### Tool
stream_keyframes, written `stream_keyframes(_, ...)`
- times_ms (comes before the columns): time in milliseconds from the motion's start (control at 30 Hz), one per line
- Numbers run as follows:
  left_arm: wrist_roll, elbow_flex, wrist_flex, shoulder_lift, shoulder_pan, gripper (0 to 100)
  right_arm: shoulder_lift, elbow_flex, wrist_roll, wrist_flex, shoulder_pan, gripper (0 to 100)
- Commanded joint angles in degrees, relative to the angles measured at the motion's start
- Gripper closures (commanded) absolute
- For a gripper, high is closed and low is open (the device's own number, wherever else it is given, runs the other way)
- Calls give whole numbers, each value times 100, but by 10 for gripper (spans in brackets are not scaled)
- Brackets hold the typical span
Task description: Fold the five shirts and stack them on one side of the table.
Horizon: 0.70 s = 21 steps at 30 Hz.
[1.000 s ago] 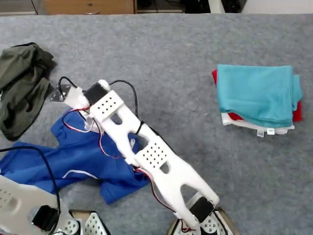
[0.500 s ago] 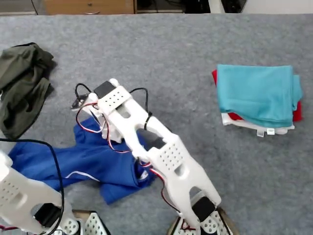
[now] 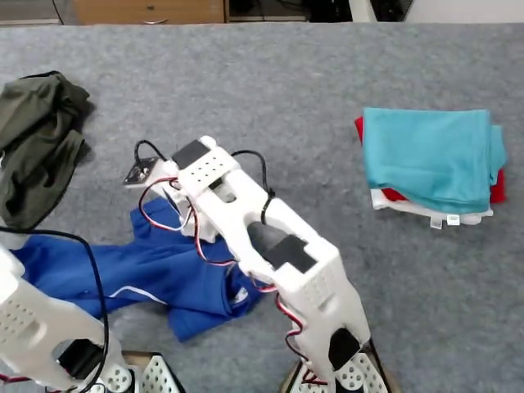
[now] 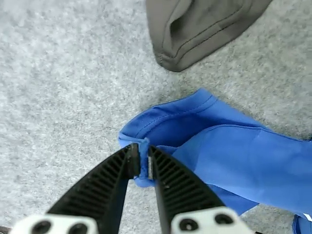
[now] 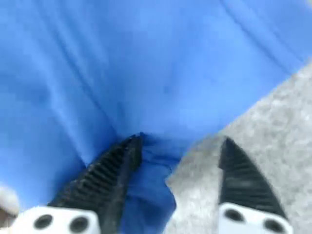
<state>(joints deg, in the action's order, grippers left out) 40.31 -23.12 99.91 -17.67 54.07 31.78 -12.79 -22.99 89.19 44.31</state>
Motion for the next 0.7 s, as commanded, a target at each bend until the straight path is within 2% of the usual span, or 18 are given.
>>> stream_keyframes(0, 18, -211, 70, 303, -141, 981, -488, -154, -26, 316, -224, 688)
stream_keyframes(233, 18, -211, 70, 303, -220, 981, -251, -1701, -18, 448, -488, 688)
stream_keyframes(300, 9, -202, 70, 303, -220, 981, 198, -2264, 18, 316, -479, 688)
stream_keyframes(400, -88, -202, 70, 312, -185, 981, 1095, -3415, 475, 264, -505, 688)
stream_keyframes(500, -273, -202, 70, 312, -79, 981, 2070, -4734, 765, 448, -532, 688)
stream_keyframes(667, -281, -193, 70, 303, -53, 981, 3503, -6651, 826, 949, -453, 688)
